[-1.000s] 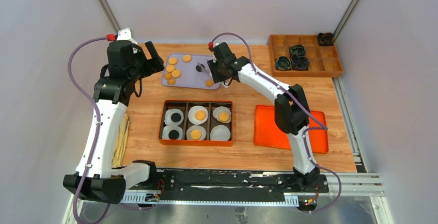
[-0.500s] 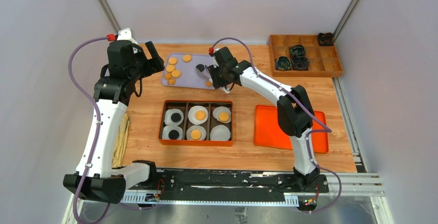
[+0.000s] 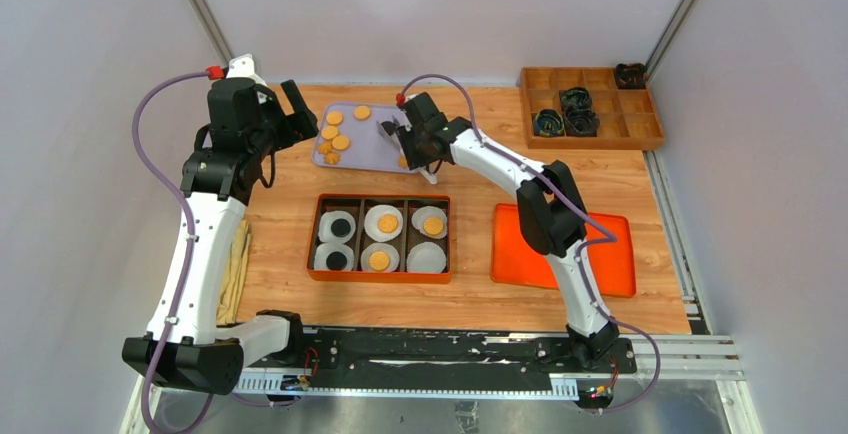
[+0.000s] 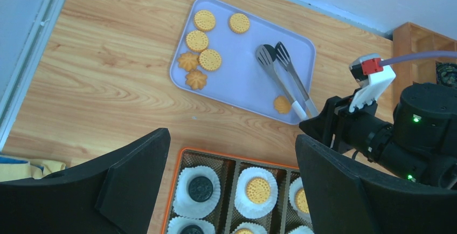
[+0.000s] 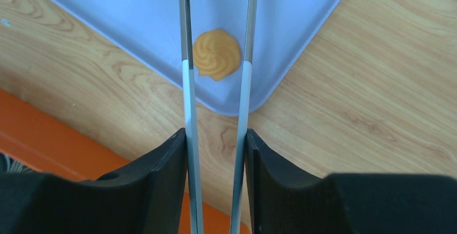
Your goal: Pack the cookies
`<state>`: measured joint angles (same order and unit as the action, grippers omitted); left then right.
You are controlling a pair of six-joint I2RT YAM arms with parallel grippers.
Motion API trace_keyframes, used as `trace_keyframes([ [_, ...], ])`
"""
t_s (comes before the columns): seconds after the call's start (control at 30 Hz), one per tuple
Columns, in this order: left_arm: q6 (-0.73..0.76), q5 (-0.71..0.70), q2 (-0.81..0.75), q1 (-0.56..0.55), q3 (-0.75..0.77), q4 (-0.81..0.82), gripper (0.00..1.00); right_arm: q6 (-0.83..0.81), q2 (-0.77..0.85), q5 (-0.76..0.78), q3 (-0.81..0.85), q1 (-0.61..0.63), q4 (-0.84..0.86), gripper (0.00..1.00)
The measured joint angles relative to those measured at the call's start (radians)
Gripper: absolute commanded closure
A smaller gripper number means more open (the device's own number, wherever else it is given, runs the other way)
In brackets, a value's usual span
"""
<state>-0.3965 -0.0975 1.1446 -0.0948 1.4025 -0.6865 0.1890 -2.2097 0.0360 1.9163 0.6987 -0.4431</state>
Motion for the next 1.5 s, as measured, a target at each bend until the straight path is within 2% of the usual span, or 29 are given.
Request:
trace_keyframes([
  [0.07, 0.000, 0.000, 0.000, 0.000, 0.000, 0.000, 0.07, -0.001, -0.019, 0.011, 0.018, 0.000, -0.002, 0.64],
  [0.2, 0.000, 0.000, 0.000, 0.000, 0.000, 0.000, 0.07, -0.003, -0.039, 0.025, 0.034, 0.000, -0.007, 0.94],
  [0.27, 0.000, 0.000, 0.000, 0.000, 0.000, 0.000, 0.07, -0.003, -0.040, 0.033, 0.037, 0.000, -0.011, 1.00],
  [0.47, 0.000, 0.000, 0.000, 0.000, 0.000, 0.000, 0.07, -0.005, -0.024, 0.057, 0.023, 0.000, -0.010, 1.00],
  [0.6, 0.000, 0.000, 0.000, 0.000, -0.002, 0.000, 0.08, -0.009, 0.059, 0.074, -0.051, 0.000, -0.013, 1.00],
  [0.97, 0.000, 0.003, 0.000, 0.000, -0.003, 0.001, 0.08, -0.031, 0.501, 0.095, -0.317, 0.005, 0.002, 1.00],
  [1.07, 0.000, 0.006, 0.000, 0.000, -0.005, 0.003, 0.08, -0.040, 0.648, 0.095, -0.435, 0.023, -0.003, 1.00],
  [1.3, -0.008, 0.015, 0.005, -0.004, -0.008, 0.004, 0.08, -0.026, 0.978, 0.089, -0.693, 0.127, -0.101, 1.00],
  [1.5, -0.018, 0.014, 0.009, -0.043, -0.008, 0.005, 0.08, 0.079, 1.167, 0.083, -0.813, 0.232, -0.180, 1.00],
])
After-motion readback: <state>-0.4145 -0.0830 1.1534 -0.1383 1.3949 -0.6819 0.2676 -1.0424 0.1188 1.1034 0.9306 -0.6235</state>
